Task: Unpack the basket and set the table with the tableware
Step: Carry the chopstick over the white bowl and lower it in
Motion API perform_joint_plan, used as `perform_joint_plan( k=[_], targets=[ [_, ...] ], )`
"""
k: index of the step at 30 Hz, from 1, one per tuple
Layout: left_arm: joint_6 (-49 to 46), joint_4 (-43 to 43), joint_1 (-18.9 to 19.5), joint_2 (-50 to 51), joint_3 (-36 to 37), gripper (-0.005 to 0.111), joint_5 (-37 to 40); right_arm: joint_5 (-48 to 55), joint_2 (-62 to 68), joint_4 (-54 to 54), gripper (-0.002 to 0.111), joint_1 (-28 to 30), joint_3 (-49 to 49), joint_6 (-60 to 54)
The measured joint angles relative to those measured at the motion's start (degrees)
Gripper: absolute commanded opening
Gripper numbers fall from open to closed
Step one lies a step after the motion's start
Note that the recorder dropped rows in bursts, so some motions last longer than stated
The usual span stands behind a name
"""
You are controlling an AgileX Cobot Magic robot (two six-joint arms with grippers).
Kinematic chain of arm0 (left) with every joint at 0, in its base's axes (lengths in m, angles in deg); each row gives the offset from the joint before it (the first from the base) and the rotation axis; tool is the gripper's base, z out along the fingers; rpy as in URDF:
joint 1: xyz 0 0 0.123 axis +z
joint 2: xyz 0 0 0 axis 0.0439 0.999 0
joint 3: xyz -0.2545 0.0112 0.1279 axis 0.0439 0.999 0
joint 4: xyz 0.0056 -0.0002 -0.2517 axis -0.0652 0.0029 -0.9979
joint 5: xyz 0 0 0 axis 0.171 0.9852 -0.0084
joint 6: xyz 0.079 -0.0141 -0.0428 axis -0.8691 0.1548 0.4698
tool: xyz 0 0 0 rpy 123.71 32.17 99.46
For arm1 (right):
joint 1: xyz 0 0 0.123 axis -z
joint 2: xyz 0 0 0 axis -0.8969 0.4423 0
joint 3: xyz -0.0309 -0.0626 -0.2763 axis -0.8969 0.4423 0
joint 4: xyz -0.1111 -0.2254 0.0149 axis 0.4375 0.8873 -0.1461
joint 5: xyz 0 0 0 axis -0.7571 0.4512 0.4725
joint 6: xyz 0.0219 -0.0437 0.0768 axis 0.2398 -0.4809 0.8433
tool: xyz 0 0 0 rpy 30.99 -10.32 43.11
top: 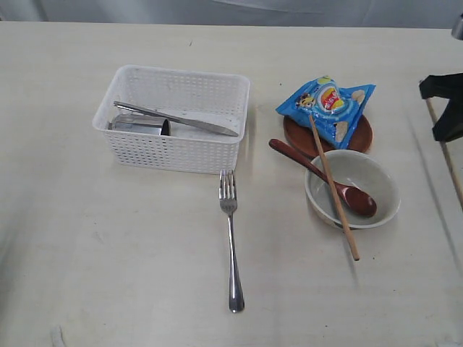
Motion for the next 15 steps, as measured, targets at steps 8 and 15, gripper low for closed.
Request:
perform_joint_plan(
  k=[8, 15],
  targets=[
    [0.0, 0.0, 0.0, 0.0, 0.0, 0.0, 0.0, 3.1, -1.4, -4.8, -0.001, -10.1, 3.2, 1.3],
    [0.0, 0.0, 0.0, 0.0, 0.0, 0.0, 0.0, 1.8, -0.6, -6.6, -0.001, -18.5, 3.2, 6.0]
  ],
)
